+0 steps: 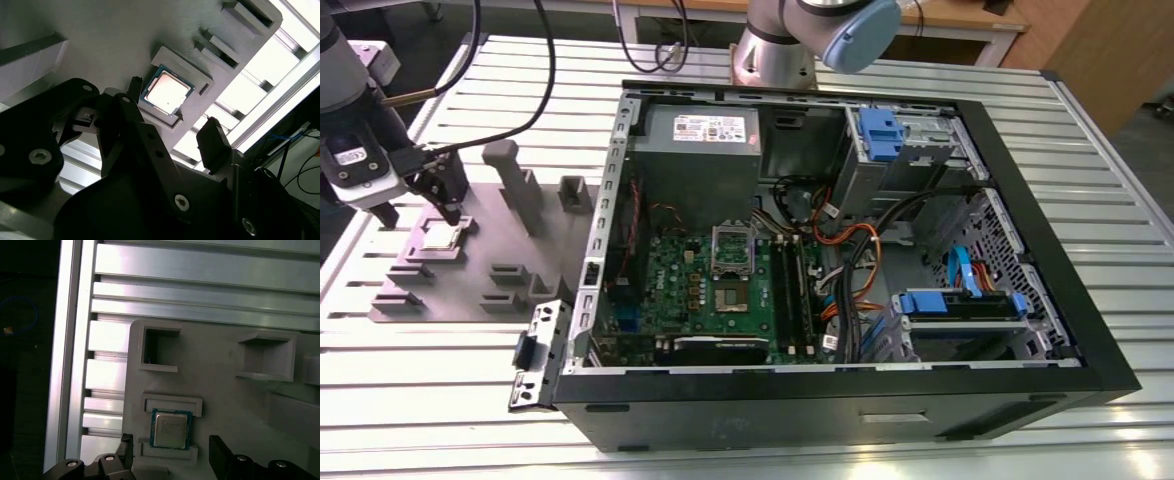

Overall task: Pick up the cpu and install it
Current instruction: 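Pick up the cpu and move it towards the insertion slot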

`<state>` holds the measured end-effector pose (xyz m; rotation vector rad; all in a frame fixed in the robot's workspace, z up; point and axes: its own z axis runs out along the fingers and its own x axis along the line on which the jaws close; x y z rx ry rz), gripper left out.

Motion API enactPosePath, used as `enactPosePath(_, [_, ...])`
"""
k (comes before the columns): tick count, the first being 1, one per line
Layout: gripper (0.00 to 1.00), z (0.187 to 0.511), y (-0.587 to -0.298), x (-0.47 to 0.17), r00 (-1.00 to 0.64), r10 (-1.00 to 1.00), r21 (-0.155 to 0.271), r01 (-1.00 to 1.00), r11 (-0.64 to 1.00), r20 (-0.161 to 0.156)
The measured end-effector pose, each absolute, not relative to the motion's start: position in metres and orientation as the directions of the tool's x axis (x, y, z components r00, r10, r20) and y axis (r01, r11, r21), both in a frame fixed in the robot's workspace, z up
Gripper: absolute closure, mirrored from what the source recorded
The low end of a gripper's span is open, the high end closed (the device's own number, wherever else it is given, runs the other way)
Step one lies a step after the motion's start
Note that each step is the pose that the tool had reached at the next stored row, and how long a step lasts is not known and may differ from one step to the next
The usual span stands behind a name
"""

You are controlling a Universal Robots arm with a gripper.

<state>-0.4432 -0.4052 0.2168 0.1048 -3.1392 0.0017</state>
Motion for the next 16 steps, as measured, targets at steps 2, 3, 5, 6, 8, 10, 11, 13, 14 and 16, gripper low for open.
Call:
enactPosePath(2, [0.29,0.217,-0.405,-0.443,-0.998,-0.066,-0.001,-0.066,0.998,0.001])
enactPosePath(3, [0.29,0.216,-0.405,-0.443,-0.998,-0.062,-0.001,-0.062,0.998,0.001])
enactPosePath(5, [0.29,0.215,-0.405,-0.443,-0.999,-0.043,-0.001,-0.043,0.999,0.001])
enactPosePath(6, [0.29,0.214,-0.405,-0.443,-0.999,-0.037,-0.001,-0.037,0.999,0.001])
enactPosePath(8, [0.29,0.214,-0.405,-0.443,-0.999,-0.037,-0.001,-0.037,0.999,0.001])
enactPosePath(10, [0.29,0.212,-0.405,-0.443,-0.999,-0.04,-0.001,-0.04,0.999,0.001])
enactPosePath(11, [0.29,0.21,-0.405,-0.443,-0.999,-0.045,-0.001,-0.045,0.999,0.001])
enactPosePath(13, [0.29,0.207,-0.405,-0.443,-0.998,-0.061,-0.001,-0.061,0.998,0.001])
enactPosePath(14, [0.29,0.206,-0.405,-0.443,-0.997,-0.071,-0.001,-0.071,0.997,0.001])
enactPosePath(16, [0.29,0.204,-0.405,-0.443,-0.997,-0.081,-0.001,-0.081,0.997,0.001])
